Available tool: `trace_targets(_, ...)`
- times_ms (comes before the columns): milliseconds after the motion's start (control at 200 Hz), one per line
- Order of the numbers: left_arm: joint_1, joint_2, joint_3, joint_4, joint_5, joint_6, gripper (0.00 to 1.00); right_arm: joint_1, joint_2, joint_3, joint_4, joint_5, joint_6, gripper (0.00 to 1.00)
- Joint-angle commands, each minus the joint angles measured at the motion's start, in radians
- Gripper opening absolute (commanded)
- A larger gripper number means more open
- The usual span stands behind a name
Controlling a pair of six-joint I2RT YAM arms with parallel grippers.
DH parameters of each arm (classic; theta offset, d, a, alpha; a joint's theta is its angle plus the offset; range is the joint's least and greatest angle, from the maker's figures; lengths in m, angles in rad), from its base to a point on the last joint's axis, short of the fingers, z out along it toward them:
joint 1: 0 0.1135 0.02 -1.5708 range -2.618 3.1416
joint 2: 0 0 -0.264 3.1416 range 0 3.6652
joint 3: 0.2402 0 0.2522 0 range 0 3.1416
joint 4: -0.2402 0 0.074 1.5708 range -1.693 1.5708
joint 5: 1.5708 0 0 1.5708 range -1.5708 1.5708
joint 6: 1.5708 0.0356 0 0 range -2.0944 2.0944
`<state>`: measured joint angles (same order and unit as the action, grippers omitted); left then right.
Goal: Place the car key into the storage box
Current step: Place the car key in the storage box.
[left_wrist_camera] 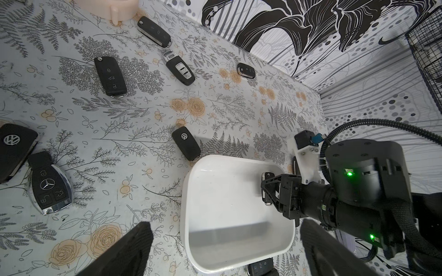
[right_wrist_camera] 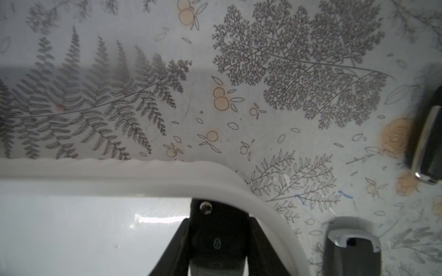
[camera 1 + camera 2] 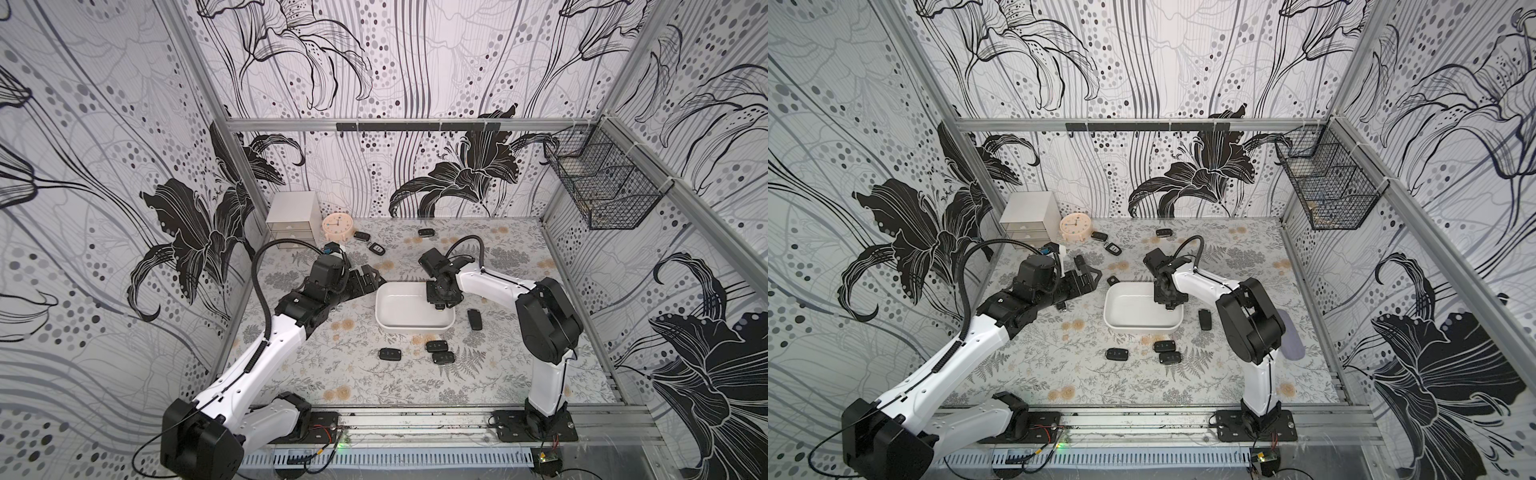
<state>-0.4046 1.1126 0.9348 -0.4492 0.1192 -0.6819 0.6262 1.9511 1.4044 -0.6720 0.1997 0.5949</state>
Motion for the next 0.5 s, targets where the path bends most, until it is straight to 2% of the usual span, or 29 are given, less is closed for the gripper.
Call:
trace_targets(0, -0.003, -0.021, -0.012, -0.014, -0.026, -0.002, 0.99, 0.002, 0.034, 0.037, -0.009, 0.035, 0.013, 0.35)
trace_targets(205, -0.004, -0.025, -0.013, -0.029, -0.03, 0.004, 0.99, 0.002, 0.063, 0.042, -0.01, 0.033, 0.027, 0.38)
trace_targets(416, -0.003, -0.02, -0.017, -0.028, -0.03, 0.01, 1.0, 0.002, 0.045, 0.041, -0.019, 0.044, 0.018, 0.52)
trace_targets(496, -0.003, -0.019, -0.023, -0.025, -0.027, 0.01, 0.99, 0.002, 0.032, 0.04, -0.02, 0.04, 0.016, 0.53)
